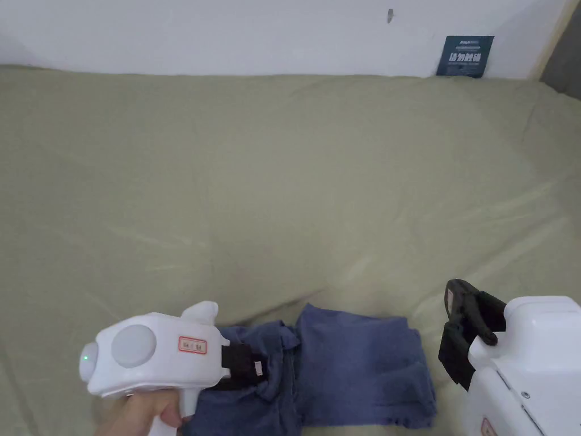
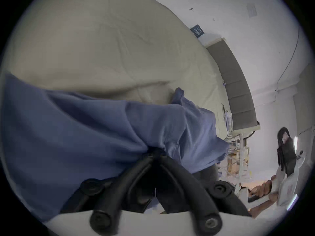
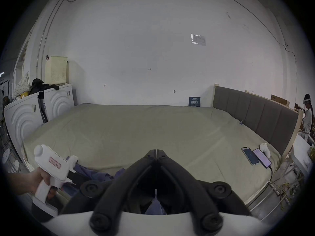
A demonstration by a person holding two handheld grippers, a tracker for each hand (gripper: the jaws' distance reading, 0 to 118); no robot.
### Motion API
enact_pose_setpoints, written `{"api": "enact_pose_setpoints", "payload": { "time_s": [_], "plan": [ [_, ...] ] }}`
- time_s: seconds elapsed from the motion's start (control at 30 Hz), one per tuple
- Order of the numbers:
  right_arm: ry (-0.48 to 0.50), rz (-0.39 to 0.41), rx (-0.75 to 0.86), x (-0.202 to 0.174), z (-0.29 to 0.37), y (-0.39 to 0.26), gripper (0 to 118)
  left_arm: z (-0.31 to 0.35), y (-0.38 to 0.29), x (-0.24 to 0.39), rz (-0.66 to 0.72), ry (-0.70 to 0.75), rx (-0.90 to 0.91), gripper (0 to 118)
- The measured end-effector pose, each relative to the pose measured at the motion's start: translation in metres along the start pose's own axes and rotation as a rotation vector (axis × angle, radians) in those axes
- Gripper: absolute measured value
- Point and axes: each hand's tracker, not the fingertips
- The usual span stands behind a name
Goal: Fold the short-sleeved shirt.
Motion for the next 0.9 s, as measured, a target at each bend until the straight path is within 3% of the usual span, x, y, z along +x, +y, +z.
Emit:
{"api": "enact_pose_setpoints", "payload": {
  "time_s": [0.07, 0.2, 0.33, 0.4, 0.43, 0.47, 0.5, 0.53, 0.67, 0.83, 0.9],
  "plan": [
    [0.004, 0.001, 0.003, -0.004, -0.003, 0.002, 0, 0.045, 0.001, -0.002, -0.06, 0.013, 0.063, 0],
    [0.033, 0.006, 0.011, -0.019, -0.01, 0.008, 0, 0.127, -0.006, -0.039, 0.012, 0.019, 0.18, 0],
    [0.054, 0.036, 0.038, -0.034, -0.011, 0.007, 0, 0.146, -0.015, -0.089, 0.076, 0.155, 0.197, 0],
    [0.054, 0.037, 0.039, -0.04, -0.012, 0.007, 0, 0.141, -0.018, -0.108, 0.133, 0.06, 0.189, 0],
    [0.054, 0.036, 0.04, -0.043, -0.013, 0.007, 0, 0.136, -0.018, -0.113, 0.137, -0.006, 0.154, 12],
    [0.055, 0.033, 0.041, -0.045, -0.013, 0.007, 0, 0.13, -0.017, -0.116, 0.164, -0.078, 0.133, 43],
    [0.058, 0.032, 0.039, -0.047, -0.013, 0.007, 0, 0.123, -0.016, -0.118, 0.173, -0.123, 0.114, 97],
    [0.062, 0.036, 0.032, -0.049, -0.014, 0.007, 0, 0.115, -0.016, -0.121, 0.178, -0.161, 0.099, 114],
    [0.075, 0.057, 0.014, -0.055, -0.016, 0.006, 0, 0.09, -0.008, -0.13, 0.201, -0.211, 0.049, 117],
    [0.076, 0.071, 0.0, -0.057, -0.017, 0.005, 0, 0.053, 0.007, -0.168, 0.338, -0.521, 0.058, 117],
    [0.075, 0.072, 0.001, -0.057, -0.015, 0.006, 0, 0.051, 0.0, -0.145, 0.334, -0.513, 0.051, 116]
  ]
}}
